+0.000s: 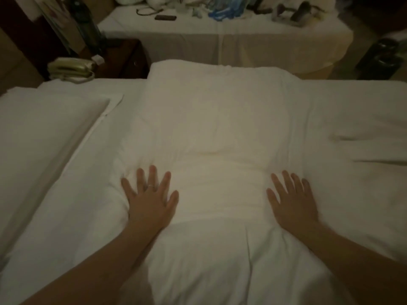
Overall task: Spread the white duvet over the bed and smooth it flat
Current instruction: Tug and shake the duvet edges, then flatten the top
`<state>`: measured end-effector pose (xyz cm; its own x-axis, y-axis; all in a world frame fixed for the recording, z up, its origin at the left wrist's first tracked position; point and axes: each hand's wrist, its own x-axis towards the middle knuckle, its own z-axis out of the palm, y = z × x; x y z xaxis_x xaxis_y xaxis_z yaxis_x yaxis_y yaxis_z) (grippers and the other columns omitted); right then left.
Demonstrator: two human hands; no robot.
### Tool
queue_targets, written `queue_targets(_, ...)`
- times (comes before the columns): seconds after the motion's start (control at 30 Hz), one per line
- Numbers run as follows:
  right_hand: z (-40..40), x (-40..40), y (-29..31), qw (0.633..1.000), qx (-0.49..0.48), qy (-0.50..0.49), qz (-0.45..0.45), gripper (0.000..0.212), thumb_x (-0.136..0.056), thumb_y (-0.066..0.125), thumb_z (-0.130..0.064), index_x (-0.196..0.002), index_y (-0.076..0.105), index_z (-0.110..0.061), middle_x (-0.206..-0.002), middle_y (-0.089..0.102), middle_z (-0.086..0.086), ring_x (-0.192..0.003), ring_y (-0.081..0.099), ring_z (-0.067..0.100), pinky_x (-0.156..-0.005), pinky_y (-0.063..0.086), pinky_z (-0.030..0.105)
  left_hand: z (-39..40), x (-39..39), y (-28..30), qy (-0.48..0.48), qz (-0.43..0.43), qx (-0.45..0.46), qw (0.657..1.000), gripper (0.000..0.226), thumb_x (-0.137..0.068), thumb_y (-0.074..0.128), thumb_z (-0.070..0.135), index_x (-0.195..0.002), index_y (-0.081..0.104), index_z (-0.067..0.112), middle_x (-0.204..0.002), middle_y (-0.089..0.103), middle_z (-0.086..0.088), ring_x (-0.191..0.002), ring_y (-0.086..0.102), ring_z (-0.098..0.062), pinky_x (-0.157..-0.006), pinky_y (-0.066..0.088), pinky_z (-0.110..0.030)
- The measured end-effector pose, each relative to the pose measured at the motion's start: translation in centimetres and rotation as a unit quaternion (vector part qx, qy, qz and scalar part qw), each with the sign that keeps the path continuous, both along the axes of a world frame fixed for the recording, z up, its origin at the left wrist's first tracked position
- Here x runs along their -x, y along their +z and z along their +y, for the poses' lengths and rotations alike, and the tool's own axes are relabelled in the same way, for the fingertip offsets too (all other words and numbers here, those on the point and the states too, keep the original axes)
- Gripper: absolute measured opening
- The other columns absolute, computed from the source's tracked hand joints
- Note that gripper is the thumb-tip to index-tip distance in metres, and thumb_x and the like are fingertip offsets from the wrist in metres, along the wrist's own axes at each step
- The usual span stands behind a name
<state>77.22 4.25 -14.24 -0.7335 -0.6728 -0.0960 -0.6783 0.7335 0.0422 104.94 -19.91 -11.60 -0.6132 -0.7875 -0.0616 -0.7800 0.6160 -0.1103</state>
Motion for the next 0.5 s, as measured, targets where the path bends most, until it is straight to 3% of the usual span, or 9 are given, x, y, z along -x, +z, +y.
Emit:
queue_targets(0.17,2.9,-0.2,0.0,0.999,0.018,-0.027,0.005,0.066,-0.094,0.021,-0.053,-0.144,0.048,-0.021,-0.148,0.046,0.014,-0.135,0.043,0.036,-0.115,0.017,0.045,-0.6,-2.9,-0.3,0.052,0.024,-0.064,0.996,0.067,-0.09,0.014,0.074,-0.15,-0.004,0.051,-0.164,-0.011,-0.001,-0.148,-0.011,-0.037,-0.106,0.002,-0.073)
queue_targets(0.3,5.4,-0.4,-0.4,0.999,-0.007,-0.039,0.012,0.072,-0.093,0.016,-0.056,-0.147,0.043,-0.018,-0.152,0.04,0.015,-0.137,0.04,0.035,-0.116,0.015,0.043,-1.1,-3.5,-0.9,0.067,0.02,-0.111,0.991,0.069,-0.089,0.011,0.075,-0.148,-0.014,0.05,-0.162,-0.021,-0.004,-0.147,-0.012,-0.04,-0.111,0.003,-0.068)
queue_targets(0.4,6.1,-1.3,1.7,0.997,-0.047,-0.066,-0.012,0.084,-0.086,0.001,-0.061,-0.153,0.03,-0.019,-0.159,0.028,0.012,-0.145,0.026,0.032,-0.119,0.012,0.047,-1.0,-3.6,0.6,0.084,-0.031,-0.12,0.989,0.076,-0.092,0.018,0.071,-0.156,-0.001,0.033,-0.162,-0.004,-0.021,-0.145,0.006,-0.046,-0.113,0.008,-0.065)
queue_targets(0.43,5.4,-2.9,3.1,0.996,-0.039,-0.073,-0.032,0.084,-0.087,0.001,-0.061,-0.152,0.031,-0.017,-0.157,0.03,0.015,-0.144,0.028,0.033,-0.118,0.014,0.051,0.0,-3.4,1.9,0.076,-0.034,-0.11,0.99,0.077,-0.092,0.022,0.069,-0.155,0.013,0.025,-0.158,0.011,-0.028,-0.142,0.018,-0.046,-0.113,0.013,-0.063)
queue_targets(0.5,2.7,-8.7,5.9,0.998,0.048,-0.041,0.005,0.07,-0.097,0.013,-0.053,-0.143,0.046,-0.013,-0.145,0.047,0.018,-0.133,0.044,0.036,-0.113,0.026,0.056,3.6,-2.8,4.6,0.015,0.034,-0.094,0.995,0.068,-0.093,0.026,0.062,-0.148,0.036,0.022,-0.147,0.037,-0.024,-0.134,0.035,-0.04,-0.112,0.018,-0.058)
